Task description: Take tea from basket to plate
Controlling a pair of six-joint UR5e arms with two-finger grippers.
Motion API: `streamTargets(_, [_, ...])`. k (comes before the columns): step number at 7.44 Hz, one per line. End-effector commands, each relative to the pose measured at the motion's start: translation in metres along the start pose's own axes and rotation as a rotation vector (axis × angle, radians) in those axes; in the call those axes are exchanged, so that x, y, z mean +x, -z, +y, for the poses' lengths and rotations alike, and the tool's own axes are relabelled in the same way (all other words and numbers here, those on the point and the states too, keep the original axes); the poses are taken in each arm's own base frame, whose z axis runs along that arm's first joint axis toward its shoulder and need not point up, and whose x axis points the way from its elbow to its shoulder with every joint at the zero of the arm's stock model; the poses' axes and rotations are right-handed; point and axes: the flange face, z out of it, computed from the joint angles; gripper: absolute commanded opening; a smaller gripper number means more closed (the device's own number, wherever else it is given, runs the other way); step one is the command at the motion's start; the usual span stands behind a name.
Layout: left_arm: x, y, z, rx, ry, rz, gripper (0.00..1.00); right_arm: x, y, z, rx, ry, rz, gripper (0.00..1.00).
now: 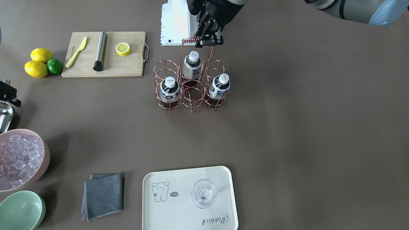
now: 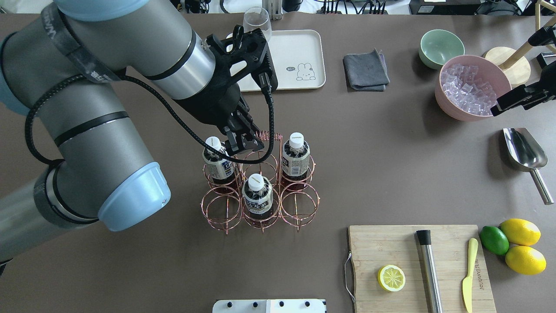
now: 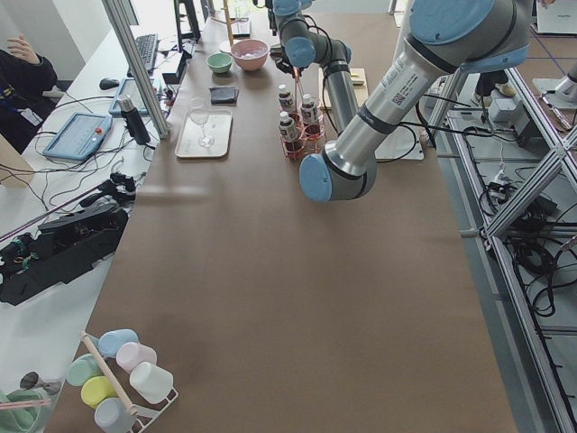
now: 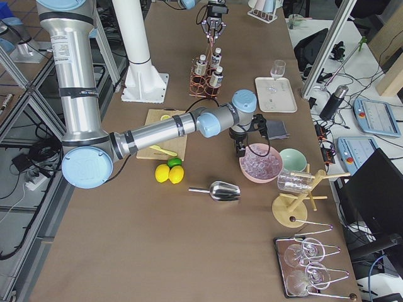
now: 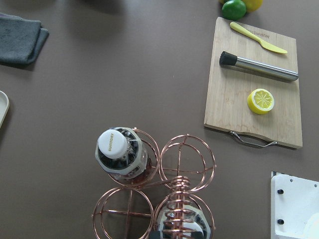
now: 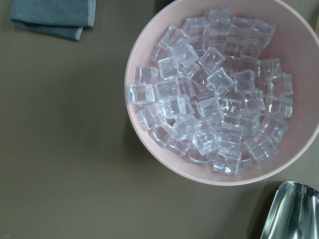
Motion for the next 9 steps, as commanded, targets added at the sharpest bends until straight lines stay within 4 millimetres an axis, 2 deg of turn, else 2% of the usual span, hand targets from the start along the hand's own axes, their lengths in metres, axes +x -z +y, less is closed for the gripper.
streamTargets(1, [0.0029, -0.0061, -0.0038, -0.004, 0.009, -0.003, 0.00, 0.0007, 0.0004, 0.0001, 0.000, -0.003, -0.001, 1.00])
streamTargets(5, [0.0014, -0.0032, 0.0002, -0.002, 0.007, -0.005, 0.00, 0.0003, 0.0009, 0.0001, 0.001, 0.000, 0.000, 1.00])
streamTargets(7, [0.0000, -0.0007, 0.0005, 0.000, 0.009, -0.002, 0.00, 0.0062, 0.0046, 0.0007, 0.007, -0.011, 0.002, 1.00])
streamTargets(9, [-0.0004, -0.0012, 0.0013, -0.002, 0.009, -0.001, 0.00, 0.0037, 0.0055, -0.0059, 0.008, -0.014, 0.007, 1.00])
